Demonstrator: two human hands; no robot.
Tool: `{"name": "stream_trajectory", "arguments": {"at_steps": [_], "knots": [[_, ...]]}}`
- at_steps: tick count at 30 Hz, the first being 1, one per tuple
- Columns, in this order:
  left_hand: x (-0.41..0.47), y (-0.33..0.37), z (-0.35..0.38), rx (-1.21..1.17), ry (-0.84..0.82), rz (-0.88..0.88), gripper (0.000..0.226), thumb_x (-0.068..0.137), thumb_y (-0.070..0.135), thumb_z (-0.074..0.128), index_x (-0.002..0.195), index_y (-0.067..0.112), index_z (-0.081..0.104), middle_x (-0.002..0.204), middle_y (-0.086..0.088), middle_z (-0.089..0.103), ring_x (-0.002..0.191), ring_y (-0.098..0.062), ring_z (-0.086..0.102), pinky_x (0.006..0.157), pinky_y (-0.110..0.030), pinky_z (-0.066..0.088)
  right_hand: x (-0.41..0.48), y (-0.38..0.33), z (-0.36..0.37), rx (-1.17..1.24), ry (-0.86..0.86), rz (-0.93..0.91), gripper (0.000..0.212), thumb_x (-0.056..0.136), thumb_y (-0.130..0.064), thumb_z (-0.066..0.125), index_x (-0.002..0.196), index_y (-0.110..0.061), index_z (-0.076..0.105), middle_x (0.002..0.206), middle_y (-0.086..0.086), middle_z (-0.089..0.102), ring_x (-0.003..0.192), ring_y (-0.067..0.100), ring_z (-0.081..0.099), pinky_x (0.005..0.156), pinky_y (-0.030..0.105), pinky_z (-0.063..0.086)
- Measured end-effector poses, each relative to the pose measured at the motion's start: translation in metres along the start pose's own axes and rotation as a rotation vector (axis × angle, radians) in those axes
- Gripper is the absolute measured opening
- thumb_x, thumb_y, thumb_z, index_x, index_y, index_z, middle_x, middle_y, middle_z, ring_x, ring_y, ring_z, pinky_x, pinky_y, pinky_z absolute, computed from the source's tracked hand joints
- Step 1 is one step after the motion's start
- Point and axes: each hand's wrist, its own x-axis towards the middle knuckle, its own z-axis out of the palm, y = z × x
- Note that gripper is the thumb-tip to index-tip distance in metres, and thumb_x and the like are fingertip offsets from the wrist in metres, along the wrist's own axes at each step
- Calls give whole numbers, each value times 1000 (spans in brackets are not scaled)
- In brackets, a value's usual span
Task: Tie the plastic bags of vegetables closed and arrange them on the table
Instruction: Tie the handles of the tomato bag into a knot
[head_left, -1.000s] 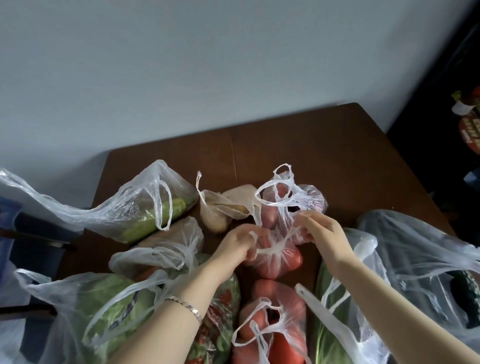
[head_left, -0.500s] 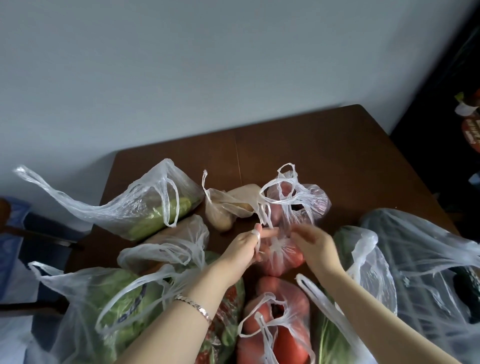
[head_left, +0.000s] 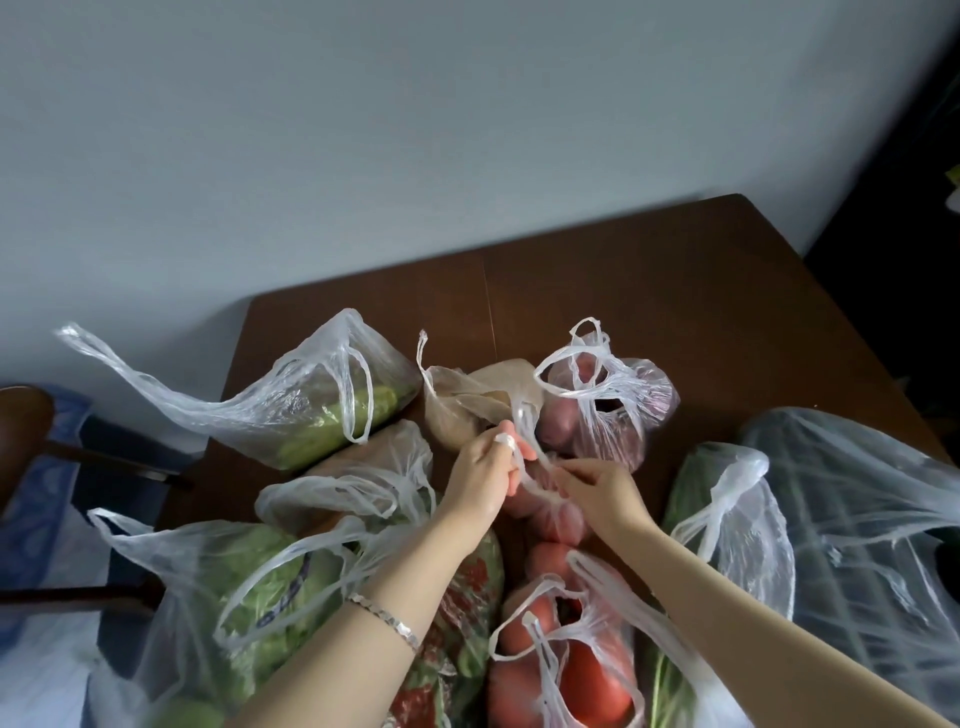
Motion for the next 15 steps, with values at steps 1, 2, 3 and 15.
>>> {"name": "stream_trajectory", "arguments": {"at_steps": [1, 2, 3, 15], "knots": [[1, 5, 2, -23, -53, -9, 40, 98, 19, 34, 65, 8, 55, 38, 8, 46, 42, -1, 43, 60, -18, 40, 0, -1, 1, -79, -34, -38, 16, 84, -15, 64, 71, -19, 73, 60, -4, 65, 58, 1, 49, 60, 25, 41], [3, 9, 5, -30, -105, -13, 39, 98, 14, 34, 66, 8, 55, 38, 8, 47, 43, -1, 45, 60, -18, 41, -1, -2, 1, -167, -74, -80, 13, 83, -17, 64, 75, -13, 73, 60, -2, 63, 58, 2, 48, 61, 29, 41], [5, 12, 10, -35, -156, -15, 37, 98, 10, 34, 68, 9, 56, 39, 9, 50, 44, -1, 48, 58, -17, 43, -2, -3, 1, -253, -114, -128, 13, 84, -17, 63, 76, -9, 71, 57, -4, 58, 57, 3, 45, 60, 29, 39], [28, 1, 24, 620, -287, 123, 31, 91, 14, 43, 120, 15, 54, 110, -5, 56, 99, -17, 53, 91, -27, 42, -7, 10, 0, 173, -88, 5, 38, 88, -7, 57, 56, -26, 61, 43, -16, 56, 46, -7, 46, 55, 14, 36]]}}
